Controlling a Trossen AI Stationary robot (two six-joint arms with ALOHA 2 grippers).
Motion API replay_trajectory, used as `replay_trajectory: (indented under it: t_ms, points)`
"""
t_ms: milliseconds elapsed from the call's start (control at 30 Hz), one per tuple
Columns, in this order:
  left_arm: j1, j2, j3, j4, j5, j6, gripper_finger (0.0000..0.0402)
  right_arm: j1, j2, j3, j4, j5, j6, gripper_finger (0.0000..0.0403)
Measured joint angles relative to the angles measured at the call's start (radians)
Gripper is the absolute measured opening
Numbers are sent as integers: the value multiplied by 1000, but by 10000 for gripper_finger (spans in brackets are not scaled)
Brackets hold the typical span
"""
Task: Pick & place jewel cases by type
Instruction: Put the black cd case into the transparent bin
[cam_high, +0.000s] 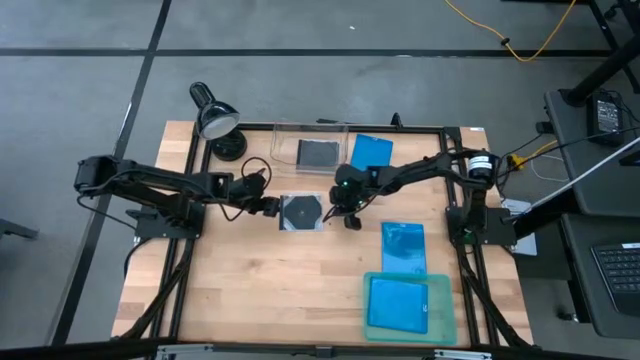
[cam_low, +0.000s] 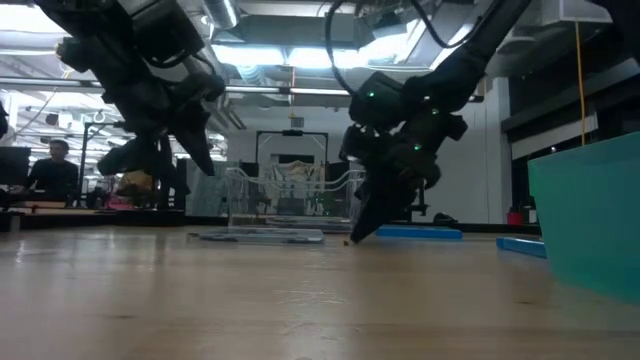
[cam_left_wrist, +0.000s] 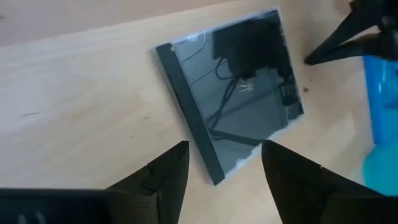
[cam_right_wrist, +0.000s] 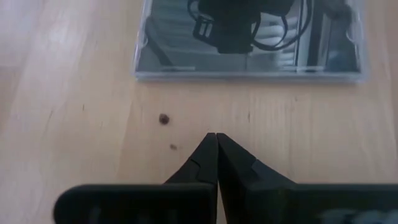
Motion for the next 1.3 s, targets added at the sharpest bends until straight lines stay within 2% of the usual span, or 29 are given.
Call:
replay_trajectory:
  t_ms: [267,767,1300]
  points:
    - [0,84,0,16,9,-10,196,0,33,37,4,-3,4,7]
    - [-1,322,0,299,70,-37,194,0,36,43,3,-6,17,10]
    - [-1,364,0,393,60,-52,194,-1,36,43,2,-12,-1,11]
